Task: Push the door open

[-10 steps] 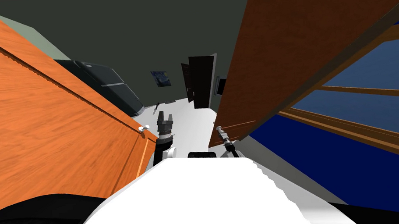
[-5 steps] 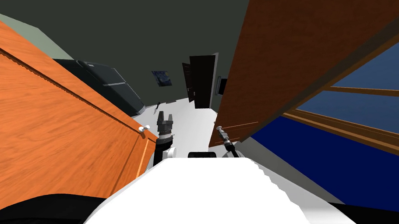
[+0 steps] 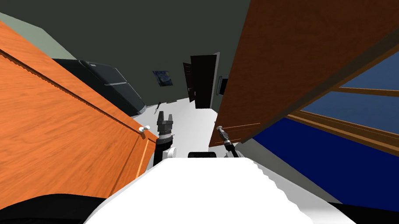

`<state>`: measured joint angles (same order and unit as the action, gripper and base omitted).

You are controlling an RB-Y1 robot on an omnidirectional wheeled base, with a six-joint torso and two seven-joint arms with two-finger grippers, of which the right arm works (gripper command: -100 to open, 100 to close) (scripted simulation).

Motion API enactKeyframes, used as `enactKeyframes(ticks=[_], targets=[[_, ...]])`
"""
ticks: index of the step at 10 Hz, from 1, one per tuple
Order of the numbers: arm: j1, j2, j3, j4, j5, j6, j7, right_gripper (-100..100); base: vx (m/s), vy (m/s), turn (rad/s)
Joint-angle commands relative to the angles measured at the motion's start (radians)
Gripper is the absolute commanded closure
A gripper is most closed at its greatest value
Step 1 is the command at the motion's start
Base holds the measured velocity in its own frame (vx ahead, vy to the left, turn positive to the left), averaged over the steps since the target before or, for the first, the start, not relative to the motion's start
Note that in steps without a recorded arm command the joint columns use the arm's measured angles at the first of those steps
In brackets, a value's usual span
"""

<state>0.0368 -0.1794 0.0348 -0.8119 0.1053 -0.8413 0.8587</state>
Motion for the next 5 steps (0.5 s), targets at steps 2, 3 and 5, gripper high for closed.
enactKeyframes(ticks=[2,3,5], targets=[[-0.007,-0.001,-0.007,0.001,-0.022,-0.005,-0.061,100,0.042,0.002,0.026],[-0.008,0.001,-0.009,0.002,-0.035,-0.005,-0.098,100,0.029,0.005,0.018],[-0.009,0.003,-0.01,0.002,-0.05,-0.005,-0.137,100,0.039,0.0,0.028]])
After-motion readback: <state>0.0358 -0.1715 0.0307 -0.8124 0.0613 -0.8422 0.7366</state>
